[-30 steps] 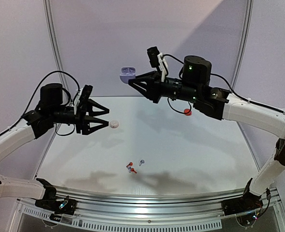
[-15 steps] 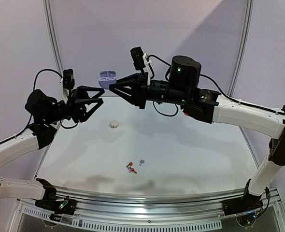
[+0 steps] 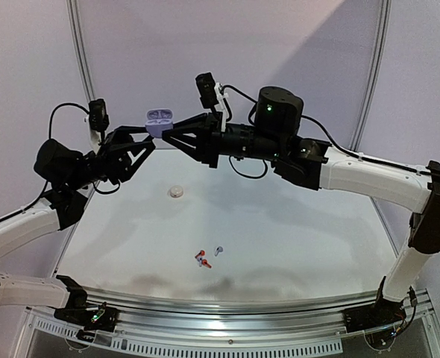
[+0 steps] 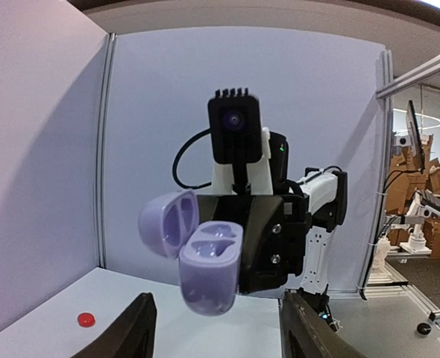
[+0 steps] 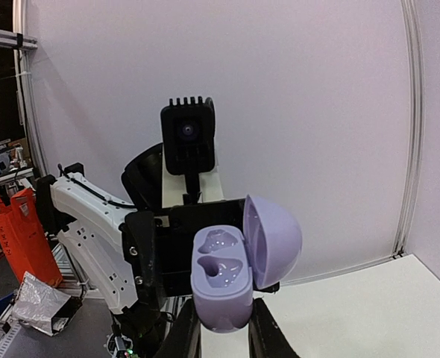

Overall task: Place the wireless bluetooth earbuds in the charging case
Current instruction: Pass from the right arm to the left

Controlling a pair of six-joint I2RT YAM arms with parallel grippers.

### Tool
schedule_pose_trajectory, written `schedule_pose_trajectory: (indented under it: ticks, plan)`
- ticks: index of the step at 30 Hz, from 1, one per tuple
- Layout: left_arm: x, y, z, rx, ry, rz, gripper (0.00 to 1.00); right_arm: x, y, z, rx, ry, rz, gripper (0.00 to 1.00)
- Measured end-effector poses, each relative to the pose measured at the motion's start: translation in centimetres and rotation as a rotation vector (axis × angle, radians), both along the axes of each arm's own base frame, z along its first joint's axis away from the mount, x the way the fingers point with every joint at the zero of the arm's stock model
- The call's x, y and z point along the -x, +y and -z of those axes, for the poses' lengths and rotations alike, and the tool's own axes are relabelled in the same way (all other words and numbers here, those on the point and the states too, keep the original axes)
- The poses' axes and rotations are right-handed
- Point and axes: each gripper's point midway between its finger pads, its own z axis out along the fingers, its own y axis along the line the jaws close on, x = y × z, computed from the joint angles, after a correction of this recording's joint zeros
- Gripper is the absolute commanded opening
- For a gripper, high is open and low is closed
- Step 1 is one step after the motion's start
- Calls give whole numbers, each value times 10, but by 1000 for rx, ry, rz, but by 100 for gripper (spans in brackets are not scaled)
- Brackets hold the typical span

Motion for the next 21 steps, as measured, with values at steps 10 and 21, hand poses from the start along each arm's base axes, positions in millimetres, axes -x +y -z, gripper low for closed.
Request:
schedule_pose_trajectory:
  ticks: [10,21]
  plan:
    - [3,-2,-7,17,-7,13,42,0,6,6,10,2,-11,9]
    - [4,-3,-6,16,1,20,30,1,7,-7,-19,-25,-12,9]
